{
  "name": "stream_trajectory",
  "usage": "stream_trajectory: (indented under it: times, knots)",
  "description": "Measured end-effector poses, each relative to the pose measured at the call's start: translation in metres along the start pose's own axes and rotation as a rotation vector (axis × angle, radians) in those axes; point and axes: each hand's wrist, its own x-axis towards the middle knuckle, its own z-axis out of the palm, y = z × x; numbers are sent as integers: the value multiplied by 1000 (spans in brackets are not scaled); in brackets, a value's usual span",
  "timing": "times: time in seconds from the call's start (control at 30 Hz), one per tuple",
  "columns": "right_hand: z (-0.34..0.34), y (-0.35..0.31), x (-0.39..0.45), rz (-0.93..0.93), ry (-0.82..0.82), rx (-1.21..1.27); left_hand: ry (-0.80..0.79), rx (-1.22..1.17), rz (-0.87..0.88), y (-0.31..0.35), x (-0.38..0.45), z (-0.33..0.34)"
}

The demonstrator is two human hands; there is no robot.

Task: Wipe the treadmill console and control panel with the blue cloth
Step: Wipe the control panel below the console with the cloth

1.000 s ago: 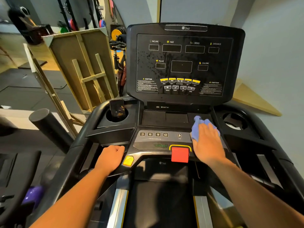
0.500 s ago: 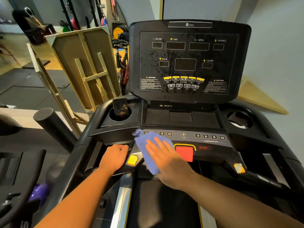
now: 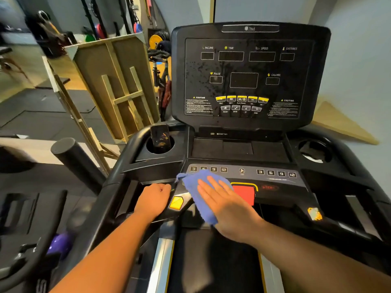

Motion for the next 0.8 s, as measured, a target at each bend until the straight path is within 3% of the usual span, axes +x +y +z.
stream_trajectory:
  times: [0.1,0.23,0.33,0.43,0.57,0.7,0.73,0.8]
  knots:
    - [2,45,-19,187,-7,-33,0,7,22,1,-1,1]
    - [-11,8,26,585,9,131,12,-4,27,0,4,-2]
    - [-4,-21,30,291,-19,28,-14,-10,22,-1,2,0]
    - [-12,6,-6,140,49,21,-21,-14,20,-2,3,0]
    - [-6,50,-56,266,141,60,-1,11,24,-4,5,2]
    - [-13,33,-11,589,43,-7,19,14,31,-2,8,1]
    - [-11,21,-4,595,12,-2,13,16,34,-3,8,2]
    - [-6,6,-7,425,-35,-24,-4,13,24,-4,7,3]
